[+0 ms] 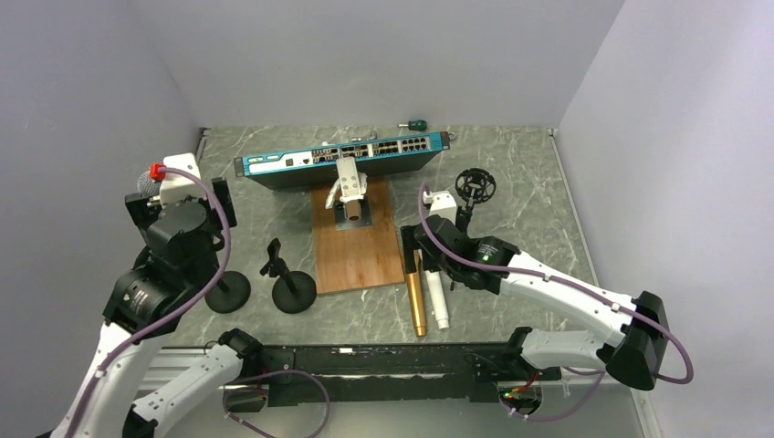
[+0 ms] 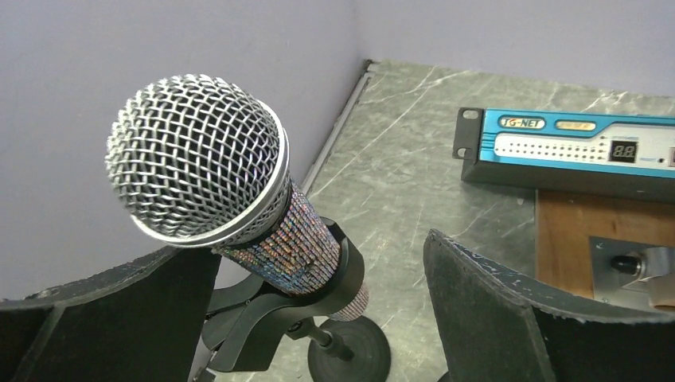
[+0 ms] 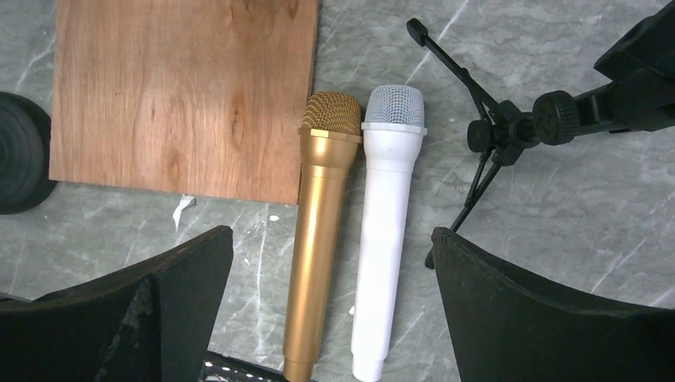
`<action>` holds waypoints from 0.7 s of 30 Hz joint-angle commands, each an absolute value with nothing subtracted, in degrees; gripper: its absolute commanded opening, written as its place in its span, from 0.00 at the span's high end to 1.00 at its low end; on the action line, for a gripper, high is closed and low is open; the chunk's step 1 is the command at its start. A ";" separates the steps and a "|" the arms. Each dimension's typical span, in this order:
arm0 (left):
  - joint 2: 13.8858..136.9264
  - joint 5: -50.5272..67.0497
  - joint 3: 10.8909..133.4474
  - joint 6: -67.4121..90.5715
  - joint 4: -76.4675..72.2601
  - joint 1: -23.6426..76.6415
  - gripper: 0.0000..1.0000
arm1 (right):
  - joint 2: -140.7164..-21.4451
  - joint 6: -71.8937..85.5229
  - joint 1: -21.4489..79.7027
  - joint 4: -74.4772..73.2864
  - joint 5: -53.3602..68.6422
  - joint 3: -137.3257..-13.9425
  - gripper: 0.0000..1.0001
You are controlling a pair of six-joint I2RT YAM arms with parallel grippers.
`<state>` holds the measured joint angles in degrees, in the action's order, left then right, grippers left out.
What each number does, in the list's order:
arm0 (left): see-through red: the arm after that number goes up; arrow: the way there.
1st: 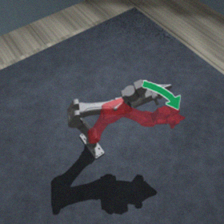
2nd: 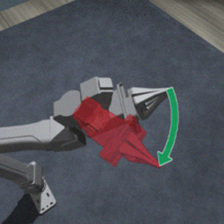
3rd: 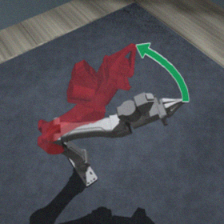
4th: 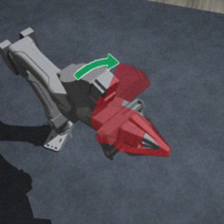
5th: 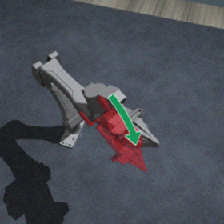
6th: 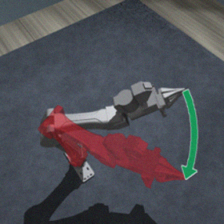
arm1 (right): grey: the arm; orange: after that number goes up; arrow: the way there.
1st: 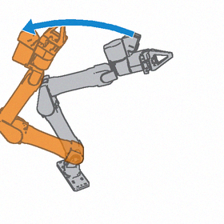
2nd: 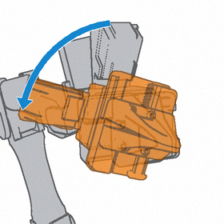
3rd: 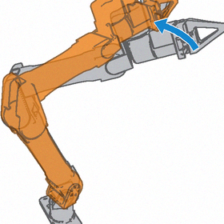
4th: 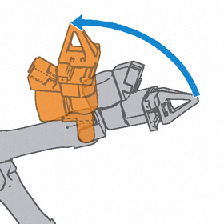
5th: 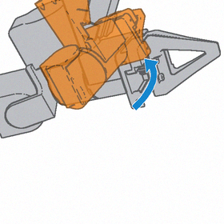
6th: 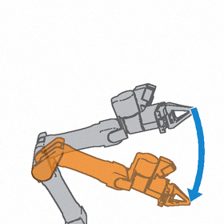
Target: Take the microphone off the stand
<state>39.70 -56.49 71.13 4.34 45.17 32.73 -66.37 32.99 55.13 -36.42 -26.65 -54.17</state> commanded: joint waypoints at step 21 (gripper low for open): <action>38.20 -25.00 68.63 10.70 39.65 12.13 0.66 | -62.86 32.10 55.72 -33.31 -24.50 -55.19 0.00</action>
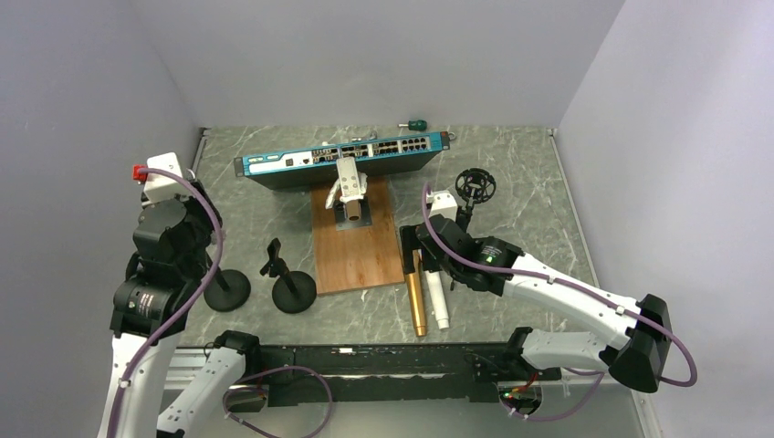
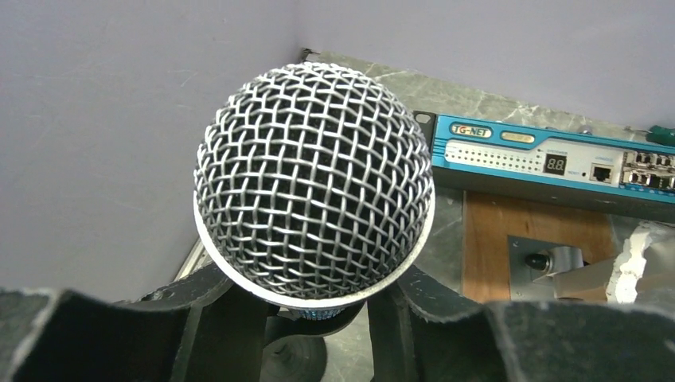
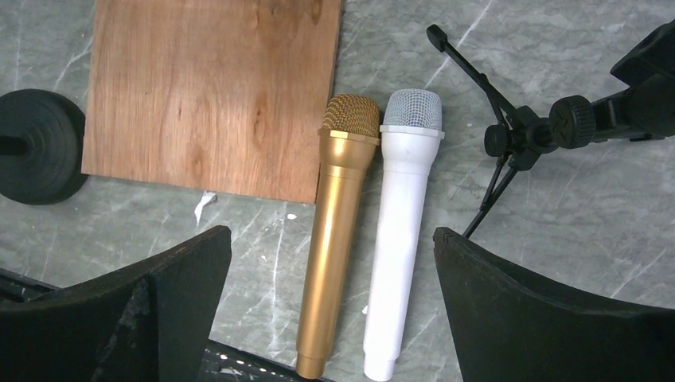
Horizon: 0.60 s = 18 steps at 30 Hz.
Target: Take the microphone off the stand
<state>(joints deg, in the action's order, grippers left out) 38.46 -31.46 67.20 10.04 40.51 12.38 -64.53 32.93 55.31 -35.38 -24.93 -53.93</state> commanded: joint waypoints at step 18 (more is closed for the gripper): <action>31.80 -11.85 58.09 13.67 18.20 12.12 1.00 | -57.65 32.85 55.84 -34.20 -23.91 -53.88 0.00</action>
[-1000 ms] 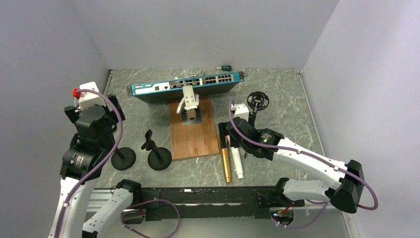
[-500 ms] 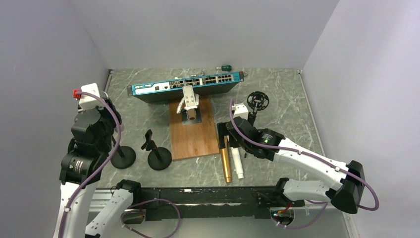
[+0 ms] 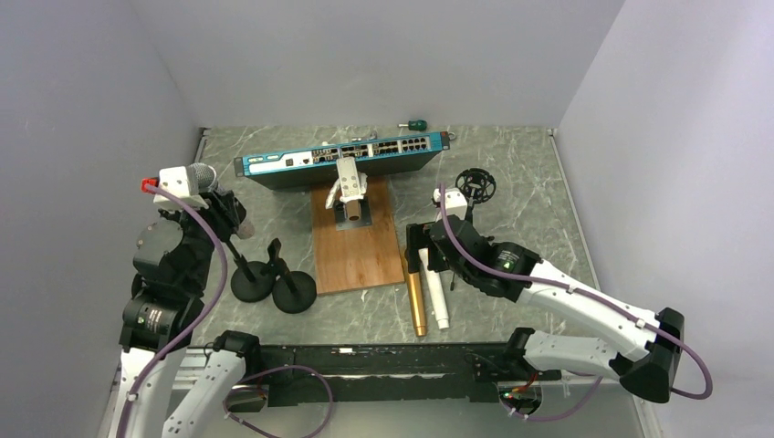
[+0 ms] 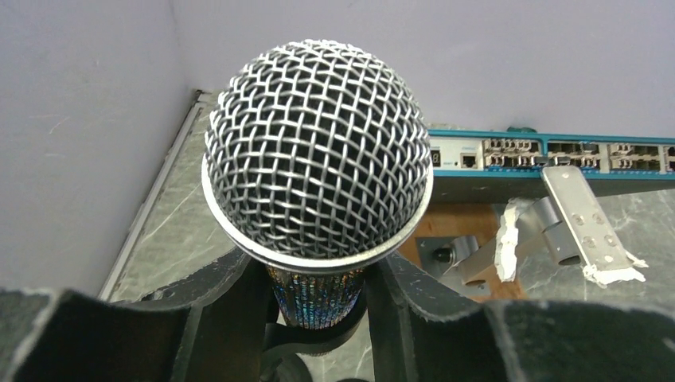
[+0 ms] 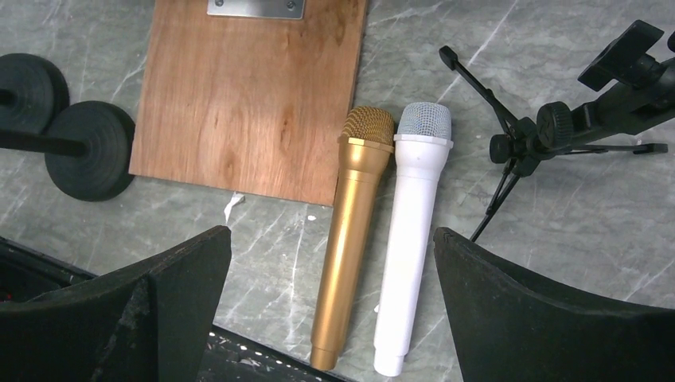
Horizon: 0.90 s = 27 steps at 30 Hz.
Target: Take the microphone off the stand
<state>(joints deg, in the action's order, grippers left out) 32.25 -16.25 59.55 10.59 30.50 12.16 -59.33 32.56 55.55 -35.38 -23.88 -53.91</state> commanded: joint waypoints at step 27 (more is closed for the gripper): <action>37.85 1.14 54.10 17.00 -1.17 12.13 1.00 | -60.74 32.05 57.87 -33.00 -22.48 -57.19 0.00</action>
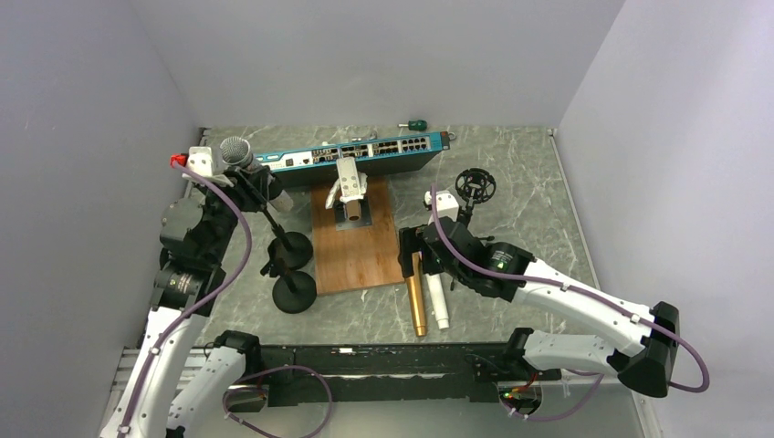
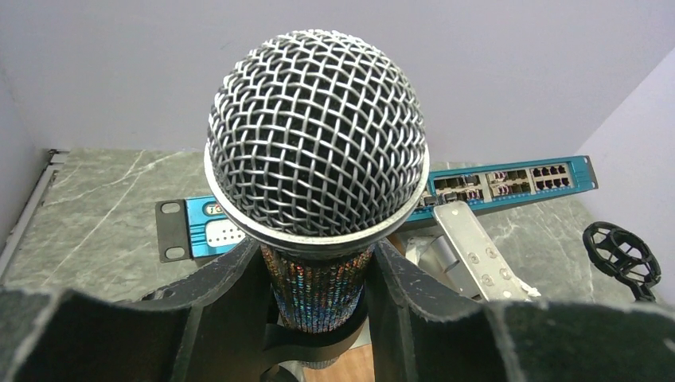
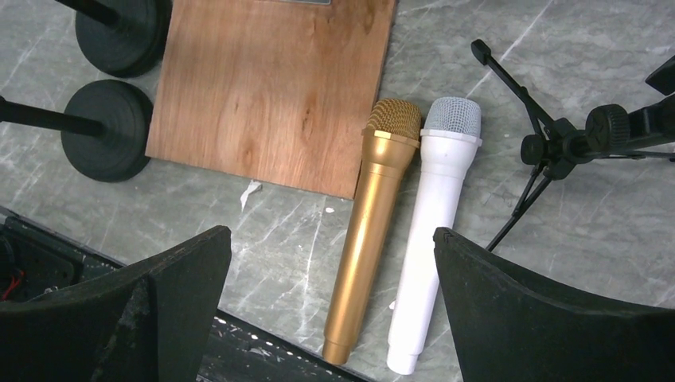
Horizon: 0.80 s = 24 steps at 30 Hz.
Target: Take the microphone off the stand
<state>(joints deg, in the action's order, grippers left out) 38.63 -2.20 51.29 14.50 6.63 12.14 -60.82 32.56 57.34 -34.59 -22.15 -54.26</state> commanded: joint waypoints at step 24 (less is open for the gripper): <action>27.12 -8.46 68.32 15.15 31.20 12.13 0.01 | -80.52 15.22 66.71 -11.48 -16.95 -88.82 0.01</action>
<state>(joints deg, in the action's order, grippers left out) 30.81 -0.93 67.55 16.12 26.22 12.10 -77.91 18.76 65.34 -20.29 -15.92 -81.82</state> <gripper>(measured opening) 0.993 0.997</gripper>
